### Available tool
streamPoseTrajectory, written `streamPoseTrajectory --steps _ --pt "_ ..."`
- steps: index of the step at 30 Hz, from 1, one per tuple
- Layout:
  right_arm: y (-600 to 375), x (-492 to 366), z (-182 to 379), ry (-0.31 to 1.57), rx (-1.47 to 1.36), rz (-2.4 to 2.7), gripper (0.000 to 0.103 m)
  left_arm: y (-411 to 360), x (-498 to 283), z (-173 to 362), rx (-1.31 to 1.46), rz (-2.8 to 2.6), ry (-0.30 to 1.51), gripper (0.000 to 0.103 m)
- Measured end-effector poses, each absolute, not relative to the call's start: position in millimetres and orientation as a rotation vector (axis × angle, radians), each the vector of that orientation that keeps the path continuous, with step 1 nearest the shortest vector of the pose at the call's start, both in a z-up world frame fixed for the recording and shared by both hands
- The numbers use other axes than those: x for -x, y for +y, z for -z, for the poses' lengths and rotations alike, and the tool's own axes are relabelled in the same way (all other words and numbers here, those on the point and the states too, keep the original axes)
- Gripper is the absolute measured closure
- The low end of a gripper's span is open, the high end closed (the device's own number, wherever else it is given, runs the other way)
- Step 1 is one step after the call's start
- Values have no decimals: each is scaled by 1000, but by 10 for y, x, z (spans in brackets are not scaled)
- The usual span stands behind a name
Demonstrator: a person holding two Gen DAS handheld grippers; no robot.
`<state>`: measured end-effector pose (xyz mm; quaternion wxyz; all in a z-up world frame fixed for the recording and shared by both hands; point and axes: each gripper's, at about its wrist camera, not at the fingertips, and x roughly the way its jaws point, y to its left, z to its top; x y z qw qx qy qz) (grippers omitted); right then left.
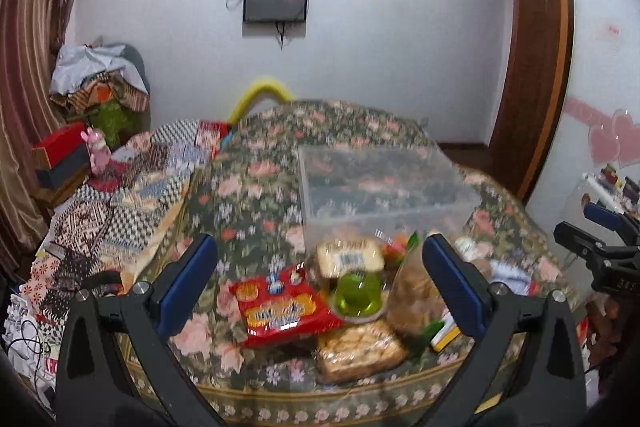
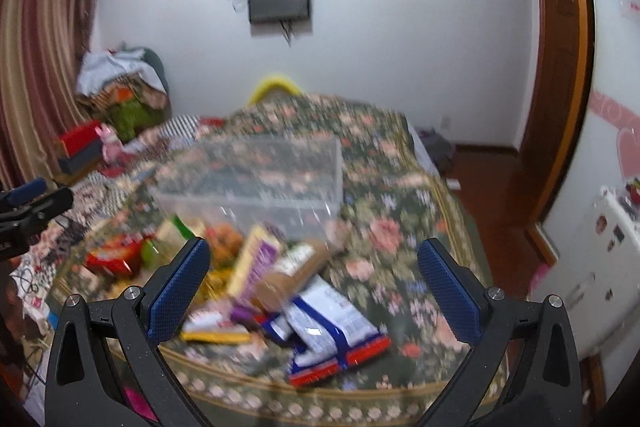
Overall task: Organize snacks
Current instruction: 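Grasp the red snack bag with the left tool while the right tool grasps the white-blue packet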
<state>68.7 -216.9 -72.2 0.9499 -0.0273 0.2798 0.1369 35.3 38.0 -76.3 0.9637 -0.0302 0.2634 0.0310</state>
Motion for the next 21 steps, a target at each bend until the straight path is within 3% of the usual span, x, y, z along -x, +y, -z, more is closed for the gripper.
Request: streamPoseTrajectory --steps 11,21 --pt "-2324 -840 1138 778 53 -233 0 656 -688 1342 76 -138 699 0" --pt "-2305 -1016 1388 902 13 -270 0 931 -1041 1773 170 -155 847 6"
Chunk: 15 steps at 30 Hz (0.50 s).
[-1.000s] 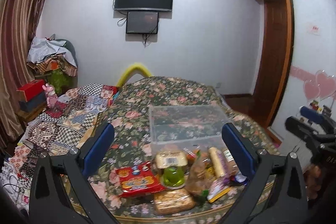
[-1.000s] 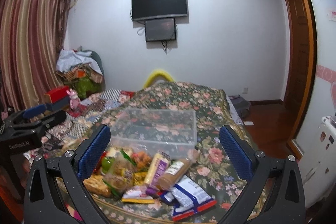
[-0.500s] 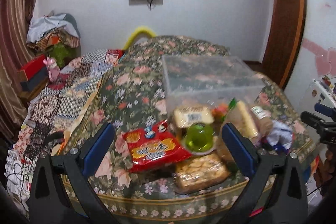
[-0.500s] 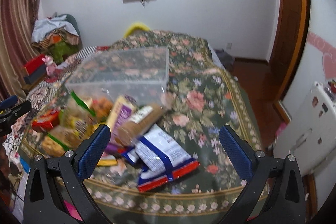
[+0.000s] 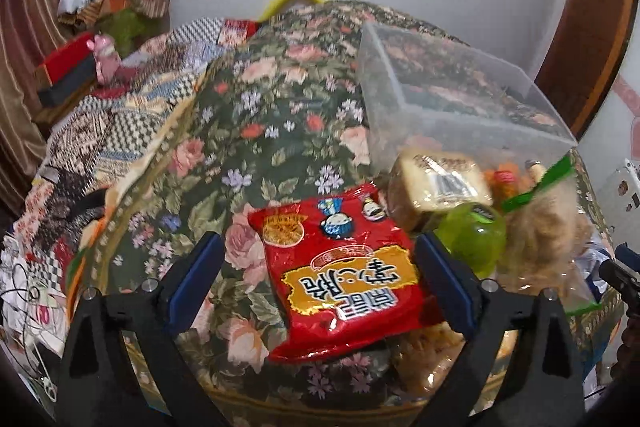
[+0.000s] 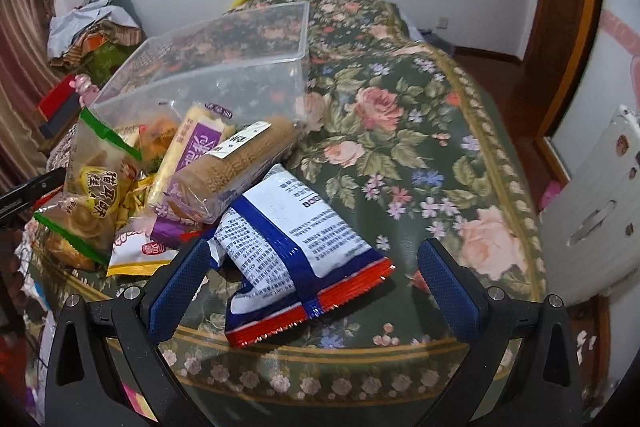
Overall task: Organize snacks
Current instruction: 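Grasp the red snack bag with the left tool while the right tool grasps the white-blue packet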
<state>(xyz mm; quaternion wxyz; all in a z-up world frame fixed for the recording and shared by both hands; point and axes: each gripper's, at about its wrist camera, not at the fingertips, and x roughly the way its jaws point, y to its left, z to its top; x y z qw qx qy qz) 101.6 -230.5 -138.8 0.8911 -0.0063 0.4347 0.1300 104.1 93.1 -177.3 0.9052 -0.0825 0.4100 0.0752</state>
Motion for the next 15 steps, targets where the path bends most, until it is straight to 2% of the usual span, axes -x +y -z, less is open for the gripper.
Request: streamPoseTrajectory --steps 8,15 --pt "-2152 -1139 1565 964 73 -311 0 1090 -1161 1974 173 -166 909 6" --pt "-2221 -1216 1666 1003 -9 -355 1 1112 -1258 2088 259 -117 950 6"
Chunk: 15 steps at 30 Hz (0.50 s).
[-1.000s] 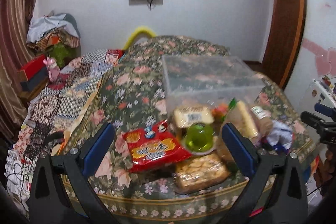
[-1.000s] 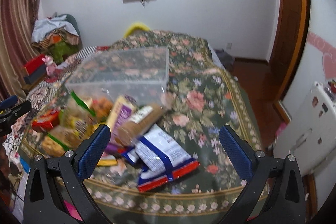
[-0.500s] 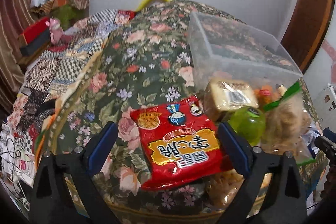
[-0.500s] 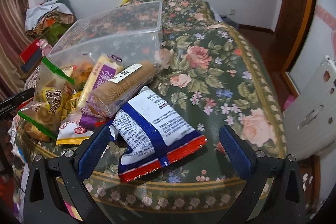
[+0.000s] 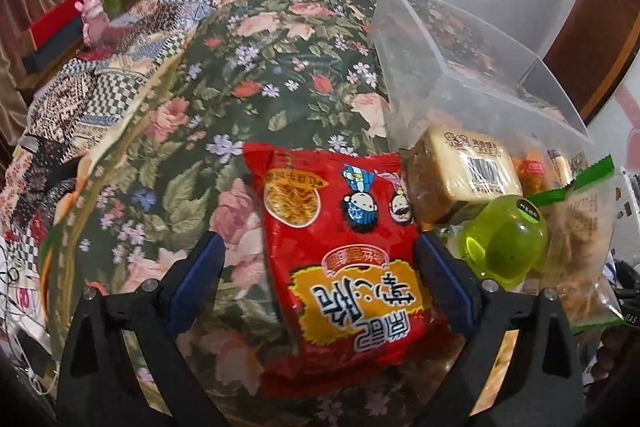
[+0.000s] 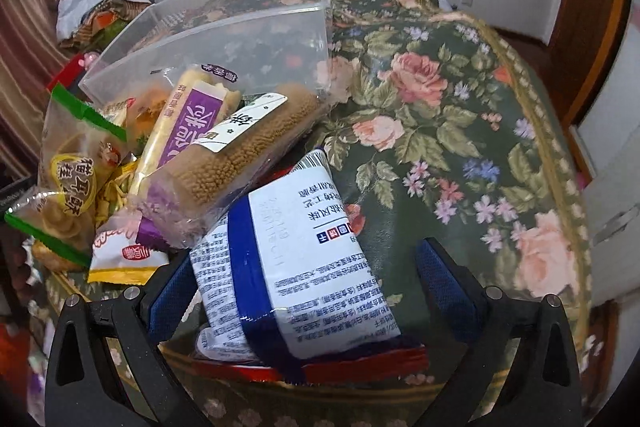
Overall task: Organize snacks
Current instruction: 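Grasp the red snack bag with the left tool while the right tool grasps the white-blue packet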
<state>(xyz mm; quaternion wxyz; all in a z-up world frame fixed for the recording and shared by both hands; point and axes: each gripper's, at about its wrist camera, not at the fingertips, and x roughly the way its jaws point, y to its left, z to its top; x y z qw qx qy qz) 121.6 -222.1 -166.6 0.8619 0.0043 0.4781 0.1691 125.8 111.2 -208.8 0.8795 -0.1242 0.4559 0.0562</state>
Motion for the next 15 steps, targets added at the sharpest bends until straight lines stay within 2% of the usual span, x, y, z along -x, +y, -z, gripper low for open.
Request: streamPoseTrajectory --steps 1,3,4,6,8,9,10,11,15 --pt "-2225 -1208 1662 1000 -16 -361 3 1083 -1272 2095 251 -119 947 6" --pt "-2232 -1164 1644 987 -10 -373 11 1043 -1286 2099 233 -120 941 7" --pt "-2232 -1123 1626 976 2 -376 16 1029 -1283 2095 231 -121 939 11" --pt "-2224 -1076 1605 956 23 -367 18 1021 -1269 2078 223 -126 935 20" --pt "-2234 -1011 1593 946 27 -363 23 1011 -1243 2036 215 -127 924 35" --pt "-2254 -983 1584 942 18 -364 26 1011 -1231 2023 213 -130 922 38" --pt "-2267 -960 1573 940 6 -371 38 1013 -1221 2004 213 -133 920 41" --pt "-2291 -984 1567 946 -8 -380 44 1018 -1212 1993 215 -134 919 43" --pt "-2335 -945 1538 943 -14 -359 47 1031 -1161 1938 216 -147 910 48"
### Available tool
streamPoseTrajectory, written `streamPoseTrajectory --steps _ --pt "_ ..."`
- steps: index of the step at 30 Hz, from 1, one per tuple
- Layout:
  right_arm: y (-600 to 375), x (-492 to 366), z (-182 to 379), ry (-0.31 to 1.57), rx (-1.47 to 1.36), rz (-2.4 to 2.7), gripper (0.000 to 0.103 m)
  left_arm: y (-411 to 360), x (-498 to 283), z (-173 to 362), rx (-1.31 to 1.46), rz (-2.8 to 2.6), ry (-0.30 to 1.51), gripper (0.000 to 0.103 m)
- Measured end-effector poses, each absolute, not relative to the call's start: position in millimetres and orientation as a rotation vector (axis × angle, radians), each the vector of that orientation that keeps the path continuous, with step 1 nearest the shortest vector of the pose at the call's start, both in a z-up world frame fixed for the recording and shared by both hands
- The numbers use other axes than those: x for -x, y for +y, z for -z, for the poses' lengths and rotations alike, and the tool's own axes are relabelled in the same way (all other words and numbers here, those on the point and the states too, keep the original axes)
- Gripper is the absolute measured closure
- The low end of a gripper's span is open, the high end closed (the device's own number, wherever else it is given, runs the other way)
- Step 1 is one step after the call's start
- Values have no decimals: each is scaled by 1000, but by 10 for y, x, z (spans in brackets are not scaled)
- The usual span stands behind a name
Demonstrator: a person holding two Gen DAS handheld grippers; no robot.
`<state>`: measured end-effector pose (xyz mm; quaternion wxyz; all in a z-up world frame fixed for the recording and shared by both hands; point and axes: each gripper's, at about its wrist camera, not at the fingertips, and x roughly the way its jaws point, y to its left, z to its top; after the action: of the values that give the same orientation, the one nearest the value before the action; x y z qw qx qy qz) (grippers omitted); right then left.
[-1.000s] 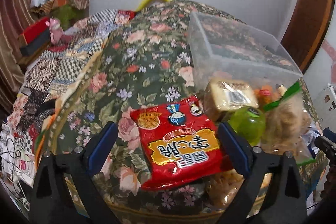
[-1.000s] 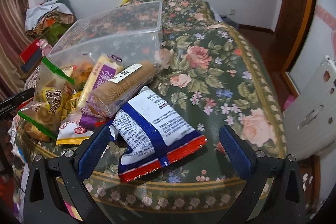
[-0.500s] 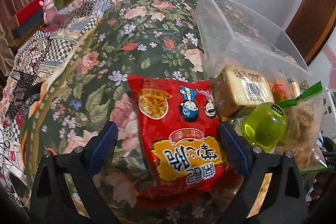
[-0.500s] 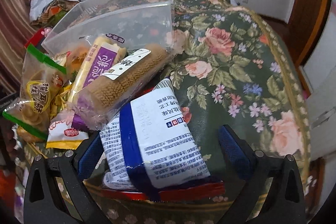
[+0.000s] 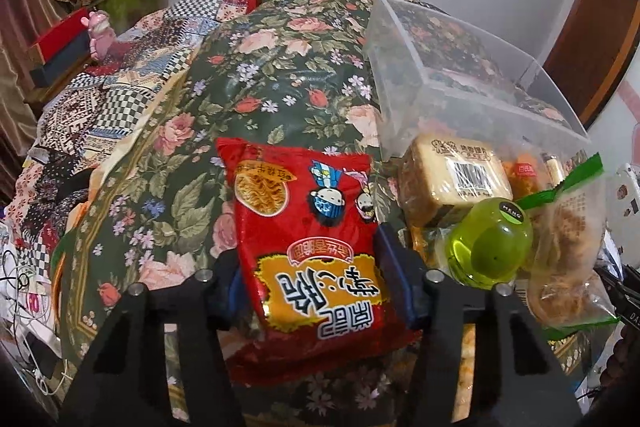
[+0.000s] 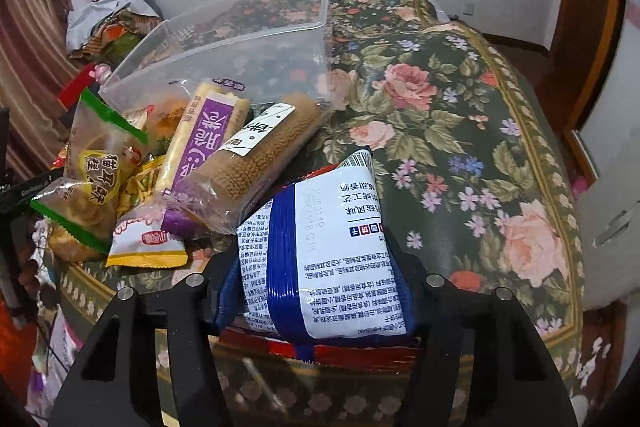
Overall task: Organize snacks
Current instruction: 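Grasp the red snack bag with the left tool while the right tool grasps the white-blue packet, then carry both bags into the clear box and open both tools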
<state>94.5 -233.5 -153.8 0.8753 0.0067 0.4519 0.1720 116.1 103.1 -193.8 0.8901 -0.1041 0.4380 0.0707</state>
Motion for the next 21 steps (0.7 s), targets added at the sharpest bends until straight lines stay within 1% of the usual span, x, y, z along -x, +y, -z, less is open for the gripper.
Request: streamPoseTrajectory --steps 1,2,3,5,9,11,21 --pt "-2357 -924 1529 942 -14 -349 47 1034 -1142 1910 217 -150 902 55" --pt "-2373 -930 1521 942 -16 -343 47 1036 -1121 1875 219 -150 892 59" --pt "-2406 -923 1511 942 -23 -333 47 1035 -1107 1848 219 -151 888 59" --pt "-2476 -928 1485 936 -41 -310 47 1036 -1077 1776 217 -150 872 69" --pt "-2622 -948 1387 909 -78 -271 47 1027 -1034 1663 215 -148 856 76" --pt "-2655 -960 1307 886 -87 -257 47 1008 -1014 1604 210 -145 844 77" --pt "-2525 -1098 911 763 -66 -287 47 916 -984 1190 180 -132 755 77"
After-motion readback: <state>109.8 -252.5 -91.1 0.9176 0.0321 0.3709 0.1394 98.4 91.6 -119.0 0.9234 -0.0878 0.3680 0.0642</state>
